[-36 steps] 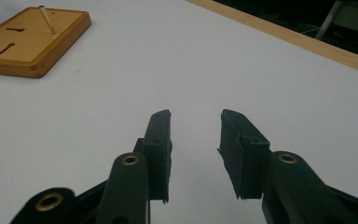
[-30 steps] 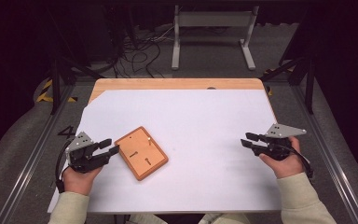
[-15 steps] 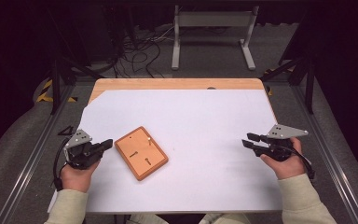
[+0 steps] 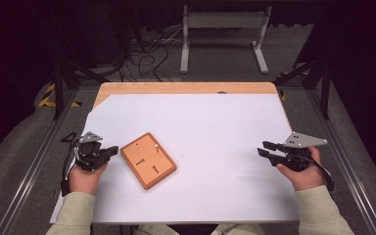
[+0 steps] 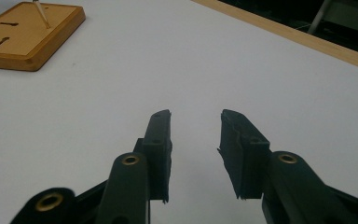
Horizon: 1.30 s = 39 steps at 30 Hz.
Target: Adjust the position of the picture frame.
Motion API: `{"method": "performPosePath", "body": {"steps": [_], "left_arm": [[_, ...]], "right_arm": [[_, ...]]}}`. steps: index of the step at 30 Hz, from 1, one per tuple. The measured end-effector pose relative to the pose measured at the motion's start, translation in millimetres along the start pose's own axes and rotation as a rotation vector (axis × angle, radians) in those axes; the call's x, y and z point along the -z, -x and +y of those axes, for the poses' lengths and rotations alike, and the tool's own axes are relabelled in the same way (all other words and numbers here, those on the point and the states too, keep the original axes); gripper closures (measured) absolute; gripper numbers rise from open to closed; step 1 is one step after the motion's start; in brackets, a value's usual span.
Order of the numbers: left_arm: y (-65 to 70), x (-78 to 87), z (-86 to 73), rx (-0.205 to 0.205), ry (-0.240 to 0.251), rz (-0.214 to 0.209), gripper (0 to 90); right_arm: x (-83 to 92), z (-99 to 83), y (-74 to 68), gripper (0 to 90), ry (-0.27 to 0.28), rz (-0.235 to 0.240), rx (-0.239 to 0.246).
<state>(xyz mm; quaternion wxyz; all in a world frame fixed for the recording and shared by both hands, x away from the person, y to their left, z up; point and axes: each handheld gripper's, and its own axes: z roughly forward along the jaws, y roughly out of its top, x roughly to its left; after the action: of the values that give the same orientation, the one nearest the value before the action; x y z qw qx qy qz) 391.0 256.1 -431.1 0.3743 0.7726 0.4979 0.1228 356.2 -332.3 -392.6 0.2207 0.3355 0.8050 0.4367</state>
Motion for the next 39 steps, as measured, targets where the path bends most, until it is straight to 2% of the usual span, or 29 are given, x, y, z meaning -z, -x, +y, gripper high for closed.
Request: {"method": "performPosePath", "body": {"steps": [4, 8, 11, 17, 19, 21, 23, 26, 28, 30, 33, 39], "left_arm": [[-4.6, -8.9, 0.3, 0.023, -0.028, 0.030, 89.9], [-8.3, -17.4, 3.3, 0.040, -0.064, 0.080, 89.9], [-9.3, -22.3, 4.0, 0.054, -0.086, 0.092, 89.9], [-9.7, -34.1, 6.1, 0.062, -0.116, 0.085, 89.9], [-10.4, -34.9, 6.4, 0.062, -0.120, 0.084, 89.9], [-12.6, -36.1, 6.2, 0.081, -0.117, 0.069, 89.9], [-12.1, -37.4, 6.9, 0.080, -0.113, 0.074, 90.0], [-7.8, -41.3, 8.8, 0.077, -0.110, 0.060, 90.0], [-3.0, -44.7, 11.5, 0.057, -0.115, 0.051, 90.0], [5.1, -50.2, 14.4, 0.049, -0.114, 0.026, 90.0], [18.0, -58.5, 20.0, 0.011, -0.119, 0.012, 90.0], [39.9, -72.3, 28.3, -0.025, -0.125, -0.027, 90.0]], "right_arm": [[2.8, -1.7, -0.2, 63.8, 0.001, -0.005, -0.003], [5.8, -3.9, 0.4, 63.7, 0.000, -0.013, -0.009], [7.2, -5.2, 0.5, 63.7, -0.001, -0.017, -0.013], [10.1, -7.6, 0.6, 63.5, -0.005, -0.023, -0.017], [10.6, -8.1, 0.6, 63.6, -0.004, -0.025, -0.019], [12.3, -8.8, 0.7, 63.6, -0.002, -0.027, -0.021], [13.7, -9.3, 0.9, 63.6, -0.001, -0.030, -0.024], [16.0, -10.2, 1.2, 63.6, 0.000, -0.035, -0.028], [16.6, -10.5, 1.2, 63.6, 0.001, -0.036, -0.028], [17.1, -10.8, 1.3, 63.6, 0.000, -0.037, -0.027], [17.3, -11.0, 1.5, 63.6, 0.000, -0.038, -0.028], [17.3, -11.4, 1.8, 63.6, 0.000, -0.038, -0.029]]}}
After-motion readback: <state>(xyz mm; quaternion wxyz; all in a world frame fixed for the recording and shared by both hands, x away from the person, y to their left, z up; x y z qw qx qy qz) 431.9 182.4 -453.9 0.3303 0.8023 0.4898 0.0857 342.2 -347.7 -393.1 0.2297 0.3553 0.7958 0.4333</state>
